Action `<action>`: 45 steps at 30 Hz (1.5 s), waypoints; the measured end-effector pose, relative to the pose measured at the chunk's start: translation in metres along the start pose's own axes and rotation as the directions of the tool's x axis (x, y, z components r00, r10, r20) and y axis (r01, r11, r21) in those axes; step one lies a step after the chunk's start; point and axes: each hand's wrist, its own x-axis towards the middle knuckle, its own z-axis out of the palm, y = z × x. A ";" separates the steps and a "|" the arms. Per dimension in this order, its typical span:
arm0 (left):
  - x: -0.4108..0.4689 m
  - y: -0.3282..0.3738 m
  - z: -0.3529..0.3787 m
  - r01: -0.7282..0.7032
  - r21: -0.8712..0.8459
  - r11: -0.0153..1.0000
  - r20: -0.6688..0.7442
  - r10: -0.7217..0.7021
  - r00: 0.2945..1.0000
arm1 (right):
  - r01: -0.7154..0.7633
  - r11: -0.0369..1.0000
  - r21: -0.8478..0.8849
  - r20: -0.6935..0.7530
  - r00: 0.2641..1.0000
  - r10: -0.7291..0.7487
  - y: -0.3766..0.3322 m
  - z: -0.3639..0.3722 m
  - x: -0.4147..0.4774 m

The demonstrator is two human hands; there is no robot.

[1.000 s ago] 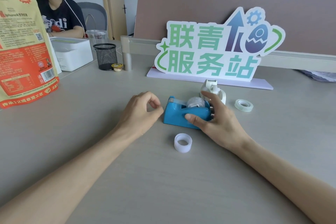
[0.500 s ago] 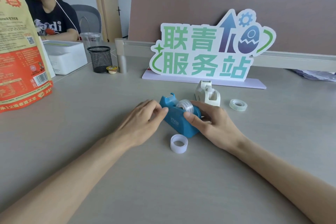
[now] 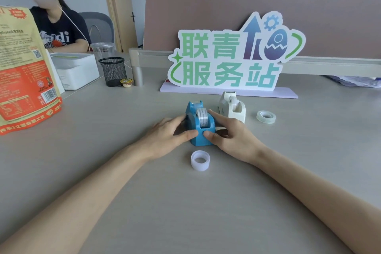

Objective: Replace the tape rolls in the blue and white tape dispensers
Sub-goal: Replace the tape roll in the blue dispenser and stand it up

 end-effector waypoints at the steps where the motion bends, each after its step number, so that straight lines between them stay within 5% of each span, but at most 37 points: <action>1: -0.001 0.002 0.000 -0.005 0.006 1.000 0.001 0.005 1.000 | 0.004 1.000 0.005 -0.017 1.000 -0.004 -0.001 0.000 0.000; 12: 0.024 0.014 0.011 0.049 0.237 0.970 -0.189 -0.003 0.982 | -0.065 0.976 -0.209 -0.177 0.984 0.028 -0.006 0.014 0.035; 17: 0.034 0.008 0.015 0.073 0.201 0.977 -0.218 -0.028 0.976 | -0.086 0.960 -0.268 -0.163 0.986 0.043 -0.005 0.016 0.040; 22: 0.019 0.005 0.015 -0.118 0.129 0.985 -0.343 0.156 0.926 | -0.056 0.937 -0.344 -0.118 0.993 0.016 -0.005 0.013 0.030; 27: -0.027 0.028 0.004 -0.168 -0.120 0.978 -0.069 0.161 0.985 | 0.069 0.938 -0.340 -0.084 0.991 -0.103 -0.001 0.011 0.015; 30: -0.044 0.028 0.003 -0.191 -0.022 0.981 0.112 0.192 0.975 | 0.132 0.919 -0.372 -0.060 0.984 -0.166 -0.001 0.007 0.000; 33: -0.049 0.027 0.005 -0.237 0.035 0.971 0.091 0.233 0.968 | 0.168 0.904 -0.393 -0.032 0.980 -0.197 -0.001 0.002 -0.016; 39: -0.037 0.021 0.005 -0.062 -0.046 0.997 -0.166 0.054 0.985 | 0.220 0.876 -0.430 -0.031 0.965 -0.259 0.001 -0.002 -0.033; 45: 0.004 -0.001 -0.001 0.190 -0.196 0.962 -0.337 -0.248 0.908 | 0.255 0.851 -0.458 0.022 0.961 -0.276 -0.001 -0.002 -0.031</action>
